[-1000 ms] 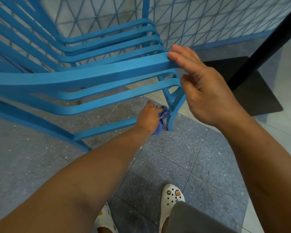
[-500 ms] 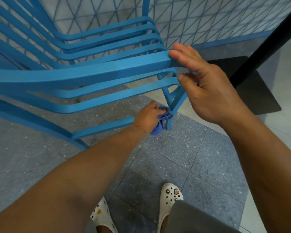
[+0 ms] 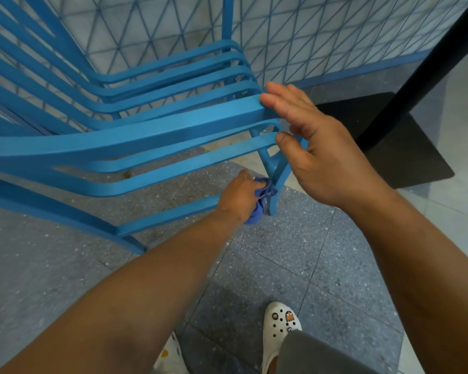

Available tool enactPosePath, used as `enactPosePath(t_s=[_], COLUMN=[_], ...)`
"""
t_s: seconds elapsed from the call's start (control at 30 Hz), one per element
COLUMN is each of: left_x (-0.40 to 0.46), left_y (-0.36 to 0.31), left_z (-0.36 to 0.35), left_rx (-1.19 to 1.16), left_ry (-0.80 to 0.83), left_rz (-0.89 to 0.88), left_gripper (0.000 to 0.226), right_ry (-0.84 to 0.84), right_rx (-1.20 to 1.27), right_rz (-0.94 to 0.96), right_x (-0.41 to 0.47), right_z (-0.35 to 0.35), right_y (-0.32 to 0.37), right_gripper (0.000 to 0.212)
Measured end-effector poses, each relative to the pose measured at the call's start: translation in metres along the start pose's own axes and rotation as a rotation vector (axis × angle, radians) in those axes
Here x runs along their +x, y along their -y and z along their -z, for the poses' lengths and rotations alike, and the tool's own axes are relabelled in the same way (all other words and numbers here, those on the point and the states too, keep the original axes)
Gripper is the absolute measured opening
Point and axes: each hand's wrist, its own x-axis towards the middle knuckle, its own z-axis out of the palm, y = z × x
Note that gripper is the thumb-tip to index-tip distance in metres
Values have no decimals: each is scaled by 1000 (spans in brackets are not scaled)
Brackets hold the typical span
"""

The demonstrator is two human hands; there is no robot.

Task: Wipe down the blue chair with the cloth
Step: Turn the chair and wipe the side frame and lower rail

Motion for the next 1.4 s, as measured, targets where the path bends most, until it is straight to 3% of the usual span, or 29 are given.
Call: enactPosePath(t_s=[0.17, 0.27, 0.37, 0.5, 0.63, 0.83, 1.07, 1.23, 1.3, 1.33, 1.4], left_x=[-18, -33, -42, -39, -25, -6, -8, -13, -21, -27, -32], left_y=[50, 96, 120, 105, 76, 11, -22, 23, 50, 59, 83], left_z=[37, 71, 97, 89, 54, 5, -13, 15, 34, 44, 60], left_rx=[-149, -46, -309, -416, -306, -464, -306, -58, 173, 284, 307], left_ry=[-125, -178, -243, -231, -155, -65, -83, -129, -114, -104, -147], left_rz=[111, 64, 217, 255, 148, 185, 147, 76, 3, -33, -21], left_gripper=[28, 25, 29, 29, 20, 21, 23, 27, 14, 19, 15], right_ry=[12, 14, 8, 1, -7, -17, -10, 6, 1, -1, -8], right_rx=[1, -1, 6, 18, 21, 32, 17, 13, 21, 20, 14], right_rz=[-9, -15, -19, -19, -20, -20, -5, -20, -26, -28, -22], right_x=[-1, -1, -2, -3, -2, -1, 0, -2, -2, -2, -3], right_z=[2, 2, 1, -2, -2, -4, 0, 1, 0, 0, -1], right_y=[2, 4, 5, 5, 4, 2, 0, 4, 5, 6, 7], right_gripper=[57, 56, 56, 56, 55, 56, 57, 56, 55, 55, 56])
